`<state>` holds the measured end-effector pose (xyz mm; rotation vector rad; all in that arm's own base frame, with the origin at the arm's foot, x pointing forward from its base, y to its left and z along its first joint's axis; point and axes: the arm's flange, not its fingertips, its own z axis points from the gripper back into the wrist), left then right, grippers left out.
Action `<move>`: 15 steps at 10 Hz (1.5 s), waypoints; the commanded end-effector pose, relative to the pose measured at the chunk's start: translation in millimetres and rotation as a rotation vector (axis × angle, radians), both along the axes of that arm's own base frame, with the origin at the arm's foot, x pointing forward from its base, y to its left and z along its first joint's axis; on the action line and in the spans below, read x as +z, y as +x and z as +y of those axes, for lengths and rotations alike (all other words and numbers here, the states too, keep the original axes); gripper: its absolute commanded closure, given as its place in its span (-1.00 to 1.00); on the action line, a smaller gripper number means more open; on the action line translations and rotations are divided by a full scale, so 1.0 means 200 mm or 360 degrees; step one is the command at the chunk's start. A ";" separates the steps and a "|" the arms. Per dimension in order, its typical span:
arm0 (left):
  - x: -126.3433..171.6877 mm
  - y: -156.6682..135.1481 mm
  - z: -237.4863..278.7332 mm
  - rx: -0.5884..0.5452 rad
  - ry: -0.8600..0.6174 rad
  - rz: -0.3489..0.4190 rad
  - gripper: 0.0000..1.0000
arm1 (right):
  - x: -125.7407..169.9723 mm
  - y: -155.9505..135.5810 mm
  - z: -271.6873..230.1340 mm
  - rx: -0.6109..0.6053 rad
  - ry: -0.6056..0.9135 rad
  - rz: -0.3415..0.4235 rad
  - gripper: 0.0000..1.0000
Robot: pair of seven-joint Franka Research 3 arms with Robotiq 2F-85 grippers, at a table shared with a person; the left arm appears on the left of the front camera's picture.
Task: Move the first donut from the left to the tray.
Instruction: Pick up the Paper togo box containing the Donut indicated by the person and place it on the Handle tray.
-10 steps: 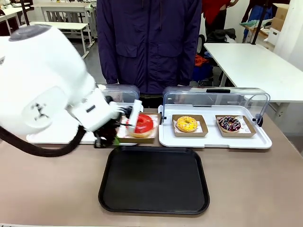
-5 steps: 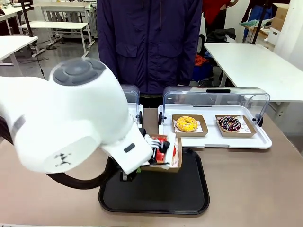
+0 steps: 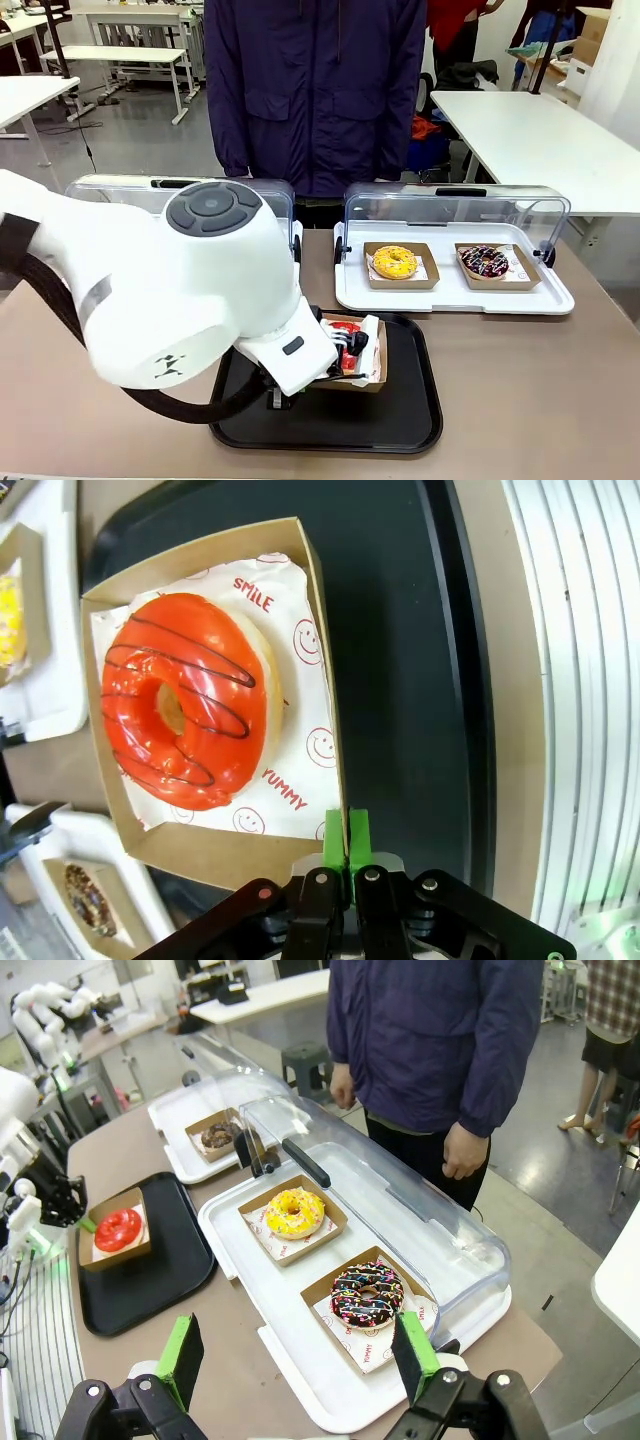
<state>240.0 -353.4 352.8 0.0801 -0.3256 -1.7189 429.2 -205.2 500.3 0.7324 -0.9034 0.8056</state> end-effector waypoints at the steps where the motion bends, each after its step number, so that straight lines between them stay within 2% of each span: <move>1: -0.17 -0.17 0.25 0.0053 -0.0047 -0.0021 0.96 | 0.01 0.00 0.01 0.0007 0.0006 -0.0014 -1.00; 10: -0.30 -0.18 0.30 0.0083 -0.0006 0.0102 0.96 | 0.01 0.00 0.01 0.0007 0.0006 -0.0014 -1.00; 11: -0.31 -0.18 0.30 0.0099 -0.0011 0.0098 0.68 | 0.01 0.00 0.01 0.0007 0.0006 -0.0014 -1.00; 12: -0.30 -0.17 0.30 0.0092 -0.0020 0.0097 -0.16 | 0.01 0.00 0.01 0.0007 0.0006 -0.0014 -1.00; 13: -0.28 -0.18 0.30 0.0098 -0.0026 0.0105 -0.42 | 0.01 0.00 0.01 0.0007 0.0006 -0.0014 -1.00; 14: -0.26 -0.18 0.29 0.0112 -0.0033 0.0104 -1.00 | 0.01 0.00 0.01 0.0007 0.0006 -0.0014 -1.00; 15: -0.21 -0.17 0.29 0.0142 -0.0038 0.0102 -1.00 | 0.01 0.00 0.01 0.0007 0.0006 -0.0014 -1.00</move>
